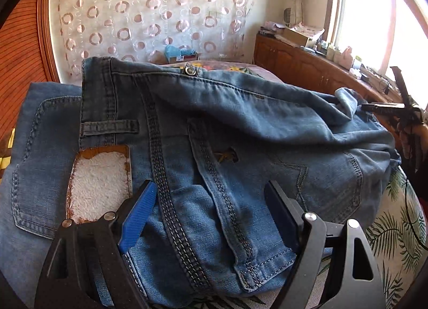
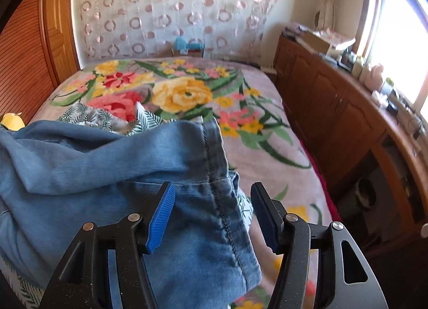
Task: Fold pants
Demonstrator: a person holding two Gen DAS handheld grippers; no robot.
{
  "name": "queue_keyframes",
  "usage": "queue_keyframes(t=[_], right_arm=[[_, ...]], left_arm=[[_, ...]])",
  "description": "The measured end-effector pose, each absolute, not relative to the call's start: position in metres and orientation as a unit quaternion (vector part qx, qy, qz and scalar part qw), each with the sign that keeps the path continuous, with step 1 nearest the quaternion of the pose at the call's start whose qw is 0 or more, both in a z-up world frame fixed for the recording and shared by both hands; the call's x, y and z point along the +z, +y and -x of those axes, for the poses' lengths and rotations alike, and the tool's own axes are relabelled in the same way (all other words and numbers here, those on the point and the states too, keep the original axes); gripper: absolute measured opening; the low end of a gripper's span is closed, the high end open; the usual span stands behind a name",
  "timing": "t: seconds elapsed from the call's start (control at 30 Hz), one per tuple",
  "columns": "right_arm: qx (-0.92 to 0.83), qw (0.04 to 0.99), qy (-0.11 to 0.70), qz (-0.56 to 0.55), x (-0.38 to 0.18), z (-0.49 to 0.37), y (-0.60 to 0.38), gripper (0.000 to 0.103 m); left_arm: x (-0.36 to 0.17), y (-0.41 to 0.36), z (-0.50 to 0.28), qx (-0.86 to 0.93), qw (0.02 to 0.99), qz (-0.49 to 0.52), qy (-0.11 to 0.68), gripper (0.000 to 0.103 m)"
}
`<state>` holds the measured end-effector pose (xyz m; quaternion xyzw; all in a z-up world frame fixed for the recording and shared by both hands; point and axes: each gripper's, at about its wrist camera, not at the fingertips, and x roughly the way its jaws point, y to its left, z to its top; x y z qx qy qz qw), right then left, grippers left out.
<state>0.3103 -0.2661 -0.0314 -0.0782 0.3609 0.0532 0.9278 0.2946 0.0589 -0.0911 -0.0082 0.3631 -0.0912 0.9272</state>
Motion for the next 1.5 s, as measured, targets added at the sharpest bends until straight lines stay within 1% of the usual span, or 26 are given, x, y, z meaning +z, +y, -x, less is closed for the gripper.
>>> queue_keyframes(t=[0.23, 0.27, 0.3, 0.33, 0.37, 0.43, 0.5, 0.57, 0.67, 0.77, 0.93, 1.0, 1.07, 1.1, 1.17, 1.3, 1.5], right_arm=[[0.072, 0.920, 0.383, 0.032, -0.023, -0.340, -0.280, 0.061], [0.077, 0.919, 0.384, 0.032, -0.023, -0.340, -0.283, 0.059], [0.085, 0.918, 0.386, 0.033, -0.022, -0.340, -0.282, 0.055], [0.092, 0.917, 0.388, 0.034, -0.022, -0.340, -0.283, 0.042], [0.094, 0.917, 0.387, 0.038, -0.020, -0.340, -0.284, 0.032], [0.109, 0.918, 0.379, 0.045, -0.013, -0.338, -0.284, 0.019], [0.115, 0.925, 0.359, 0.047, -0.006, -0.331, -0.286, 0.018], [0.114, 0.936, 0.330, 0.042, 0.010, -0.326, -0.290, 0.014], [0.064, 0.958, 0.277, 0.037, 0.041, -0.328, -0.297, 0.013], [0.024, 0.966, 0.257, 0.022, 0.056, -0.342, -0.307, 0.012], [0.000, 0.956, 0.290, 0.048, 0.036, -0.367, -0.300, 0.013], [0.010, 0.953, 0.299, 0.045, 0.028, -0.366, -0.300, 0.023], [0.022, 0.953, 0.299, 0.039, 0.023, -0.359, -0.301, 0.041], [0.025, 0.954, 0.298, 0.038, 0.020, -0.354, -0.304, 0.044], [0.029, 0.952, 0.302, 0.039, 0.019, -0.344, -0.308, 0.054], [0.038, 0.946, 0.319, 0.040, 0.007, -0.315, -0.320, 0.055], [0.052, 0.931, 0.361, 0.005, -0.016, -0.290, -0.343, 0.055]], left_arm=[[-0.093, 0.059, -0.293, -0.088, 0.926, 0.005, 0.367, 0.083], [-0.093, 0.059, -0.294, -0.088, 0.926, 0.005, 0.368, 0.083], [-0.093, 0.059, -0.293, -0.088, 0.926, 0.005, 0.368, 0.083], [-0.093, 0.059, -0.294, -0.088, 0.926, 0.005, 0.368, 0.083], [-0.092, 0.059, -0.294, -0.088, 0.926, 0.005, 0.368, 0.083], [-0.092, 0.059, -0.294, -0.087, 0.926, 0.004, 0.368, 0.083], [-0.093, 0.060, -0.294, -0.087, 0.926, 0.004, 0.368, 0.083], [-0.093, 0.060, -0.294, -0.088, 0.926, 0.004, 0.368, 0.083], [-0.094, 0.063, -0.294, -0.089, 0.926, 0.006, 0.368, 0.083], [-0.094, 0.062, -0.295, -0.088, 0.926, 0.006, 0.368, 0.083], [-0.095, 0.065, -0.295, -0.088, 0.926, 0.005, 0.367, 0.083], [-0.094, 0.065, -0.295, -0.088, 0.927, 0.004, 0.365, 0.083], [-0.093, 0.065, -0.292, -0.088, 0.928, 0.002, 0.361, 0.083], [-0.092, 0.065, -0.291, -0.088, 0.929, 0.000, 0.360, 0.083], [-0.090, 0.065, -0.288, -0.086, 0.928, 0.000, 0.363, 0.083], [-0.080, 0.072, -0.275, -0.088, 0.930, 0.007, 0.358, 0.083], [-0.070, 0.091, -0.246, -0.068, 0.934, 0.009, 0.351, 0.083]])
